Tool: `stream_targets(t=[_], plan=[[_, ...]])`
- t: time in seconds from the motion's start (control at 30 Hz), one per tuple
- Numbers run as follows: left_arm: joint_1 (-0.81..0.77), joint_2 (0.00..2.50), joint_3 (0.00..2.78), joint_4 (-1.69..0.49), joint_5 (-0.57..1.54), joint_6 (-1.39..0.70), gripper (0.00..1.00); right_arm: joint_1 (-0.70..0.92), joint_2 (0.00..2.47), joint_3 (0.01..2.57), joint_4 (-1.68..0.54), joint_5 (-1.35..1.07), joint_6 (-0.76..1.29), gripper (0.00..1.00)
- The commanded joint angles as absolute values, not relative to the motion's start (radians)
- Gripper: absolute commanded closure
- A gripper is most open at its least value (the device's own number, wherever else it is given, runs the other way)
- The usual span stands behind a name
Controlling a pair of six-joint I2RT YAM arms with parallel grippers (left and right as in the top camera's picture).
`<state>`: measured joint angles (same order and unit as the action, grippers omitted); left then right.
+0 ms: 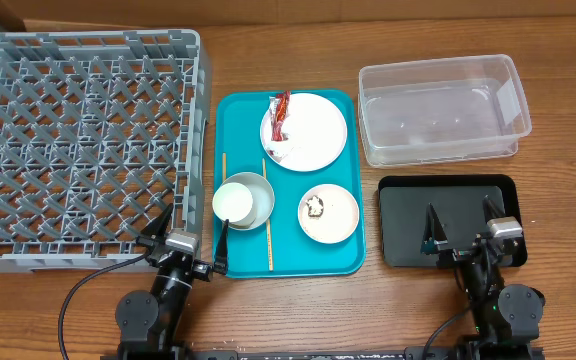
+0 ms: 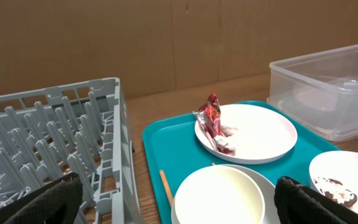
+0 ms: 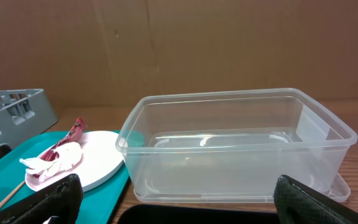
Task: Sort waste into correct bins and load items into the dishwasher
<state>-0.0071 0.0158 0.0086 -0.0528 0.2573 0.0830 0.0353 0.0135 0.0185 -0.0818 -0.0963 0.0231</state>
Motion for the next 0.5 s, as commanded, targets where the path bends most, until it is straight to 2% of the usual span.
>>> stream_targets(t=[0.0, 0.37, 0.47], plan=[[-0.014, 0.012, 0.005, -0.052, 0.252, 0.075, 0.00, 0.042, 0.003, 0.008, -0.077, -0.087, 0.026, 0.00], [-0.013, 0.012, 0.005, -0.053, 0.247, 0.075, 0.00, 0.042, 0.003, 0.008, -0.077, -0.087, 0.030, 0.00], [-0.014, 0.012, 0.005, -0.048, 0.263, 0.034, 0.00, 0.042, 0.003, 0.008, -0.077, -0.087, 0.142, 0.00]])
